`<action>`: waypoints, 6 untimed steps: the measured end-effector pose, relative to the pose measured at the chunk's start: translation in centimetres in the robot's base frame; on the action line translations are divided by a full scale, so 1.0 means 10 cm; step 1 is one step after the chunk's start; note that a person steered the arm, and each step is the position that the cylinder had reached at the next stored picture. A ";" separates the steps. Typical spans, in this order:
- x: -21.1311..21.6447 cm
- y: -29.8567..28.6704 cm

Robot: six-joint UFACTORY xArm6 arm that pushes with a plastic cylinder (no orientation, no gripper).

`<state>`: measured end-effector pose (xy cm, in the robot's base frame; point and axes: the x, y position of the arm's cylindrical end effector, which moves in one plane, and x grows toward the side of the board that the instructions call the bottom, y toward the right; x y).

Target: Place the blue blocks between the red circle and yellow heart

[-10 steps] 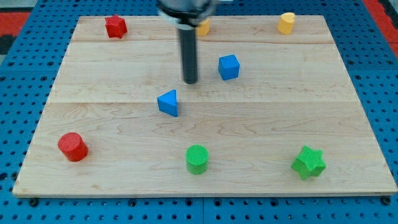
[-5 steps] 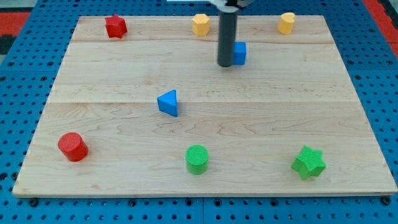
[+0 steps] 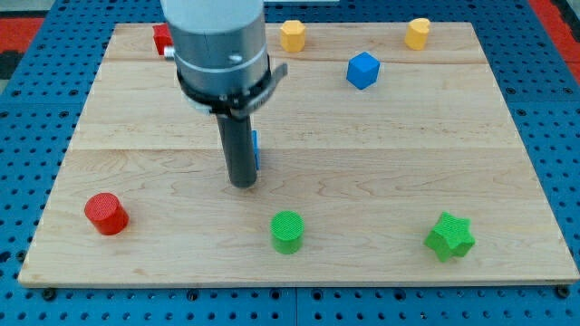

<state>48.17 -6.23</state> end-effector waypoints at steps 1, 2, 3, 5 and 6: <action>-0.27 0.06; -0.09 0.06; 0.73 -0.44; 1.25 -1.64; 0.84 -1.65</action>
